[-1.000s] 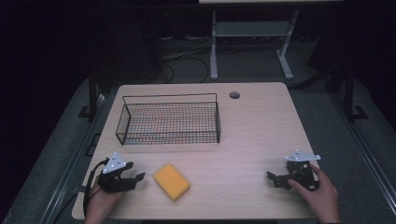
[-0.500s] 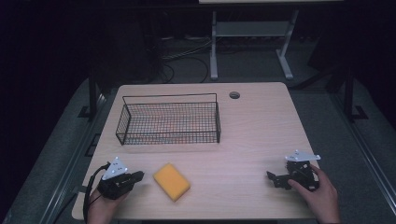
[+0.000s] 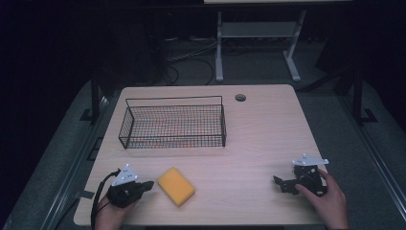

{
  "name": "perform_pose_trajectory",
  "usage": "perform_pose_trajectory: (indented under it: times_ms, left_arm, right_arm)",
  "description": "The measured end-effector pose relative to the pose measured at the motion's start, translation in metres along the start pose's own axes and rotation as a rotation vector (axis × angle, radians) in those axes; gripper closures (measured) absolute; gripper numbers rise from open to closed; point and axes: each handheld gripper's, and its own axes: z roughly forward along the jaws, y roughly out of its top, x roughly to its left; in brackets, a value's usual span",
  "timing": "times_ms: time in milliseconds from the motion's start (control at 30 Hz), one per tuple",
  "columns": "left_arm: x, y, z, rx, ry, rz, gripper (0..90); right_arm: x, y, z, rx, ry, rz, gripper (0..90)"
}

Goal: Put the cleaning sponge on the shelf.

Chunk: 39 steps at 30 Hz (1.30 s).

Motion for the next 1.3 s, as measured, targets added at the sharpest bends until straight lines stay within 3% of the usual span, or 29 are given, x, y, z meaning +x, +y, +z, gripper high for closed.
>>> perform_pose_trajectory:
  times_ms: [367,1300]
  left_arm:
    - [0.002,0.005,0.010,0.006,-0.022,-0.002,89.7]
    - [0.010,0.023,0.026,-0.001,-0.014,0.009,89.7]
  right_arm:
    - [0.000,0.000,0.000,-0.001,0.000,-0.001,0.2]
    - [0.000,0.000,0.000,-0.001,0.000,-0.002,0.2]
